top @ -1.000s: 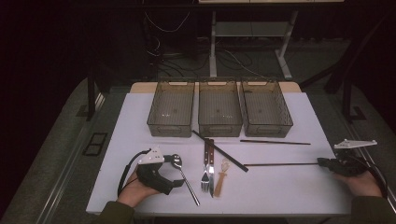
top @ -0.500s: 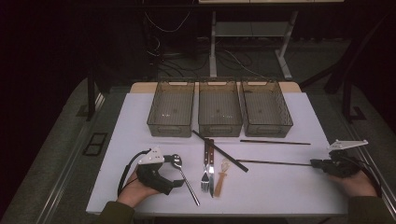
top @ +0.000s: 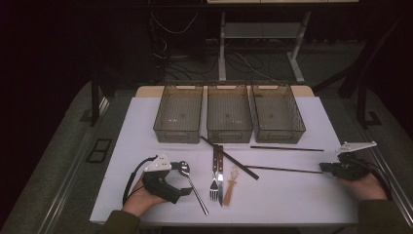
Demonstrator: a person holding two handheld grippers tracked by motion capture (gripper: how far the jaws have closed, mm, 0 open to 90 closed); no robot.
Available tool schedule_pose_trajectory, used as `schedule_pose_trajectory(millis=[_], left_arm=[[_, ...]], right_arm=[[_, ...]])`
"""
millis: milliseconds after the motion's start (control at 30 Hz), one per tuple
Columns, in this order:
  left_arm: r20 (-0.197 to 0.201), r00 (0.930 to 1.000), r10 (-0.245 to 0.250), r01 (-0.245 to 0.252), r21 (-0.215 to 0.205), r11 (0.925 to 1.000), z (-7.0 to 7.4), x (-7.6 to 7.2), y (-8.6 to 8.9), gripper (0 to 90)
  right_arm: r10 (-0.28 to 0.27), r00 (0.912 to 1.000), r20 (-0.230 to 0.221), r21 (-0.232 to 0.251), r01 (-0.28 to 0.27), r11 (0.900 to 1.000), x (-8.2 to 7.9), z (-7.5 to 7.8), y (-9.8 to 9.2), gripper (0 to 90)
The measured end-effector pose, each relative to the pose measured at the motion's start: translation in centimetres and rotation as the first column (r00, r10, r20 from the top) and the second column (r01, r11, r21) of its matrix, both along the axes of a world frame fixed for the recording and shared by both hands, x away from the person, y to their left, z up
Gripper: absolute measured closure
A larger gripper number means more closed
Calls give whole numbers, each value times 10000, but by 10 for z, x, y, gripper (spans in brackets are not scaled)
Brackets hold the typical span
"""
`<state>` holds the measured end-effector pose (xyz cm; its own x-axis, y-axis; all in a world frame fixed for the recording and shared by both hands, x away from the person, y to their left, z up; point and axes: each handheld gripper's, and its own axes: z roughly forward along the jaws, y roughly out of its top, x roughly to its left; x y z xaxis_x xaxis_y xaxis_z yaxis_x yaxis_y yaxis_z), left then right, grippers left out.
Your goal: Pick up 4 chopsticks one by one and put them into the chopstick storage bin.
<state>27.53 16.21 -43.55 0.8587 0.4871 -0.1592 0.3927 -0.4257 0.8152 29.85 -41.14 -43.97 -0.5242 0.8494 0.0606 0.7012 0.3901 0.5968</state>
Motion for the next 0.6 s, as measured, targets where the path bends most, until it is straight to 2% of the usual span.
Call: schedule_pose_trajectory(millis=[133,367,600], left_arm=[[-7,10000,-2,2,-8,10000,0,0,0,0],[14,10000,-24,24,-4,10000,0,0,0,0],[-2,10000,-22,22,6,10000,0,0,0,0]], right_arm=[[134,9999,-67,-85,-135,9999,-3,0,2,899],[212,9997,-88,122,-211,9997,-13,-1,4,899],[717,9973,-173,-19,-717,9974,-20,1,12,899]])
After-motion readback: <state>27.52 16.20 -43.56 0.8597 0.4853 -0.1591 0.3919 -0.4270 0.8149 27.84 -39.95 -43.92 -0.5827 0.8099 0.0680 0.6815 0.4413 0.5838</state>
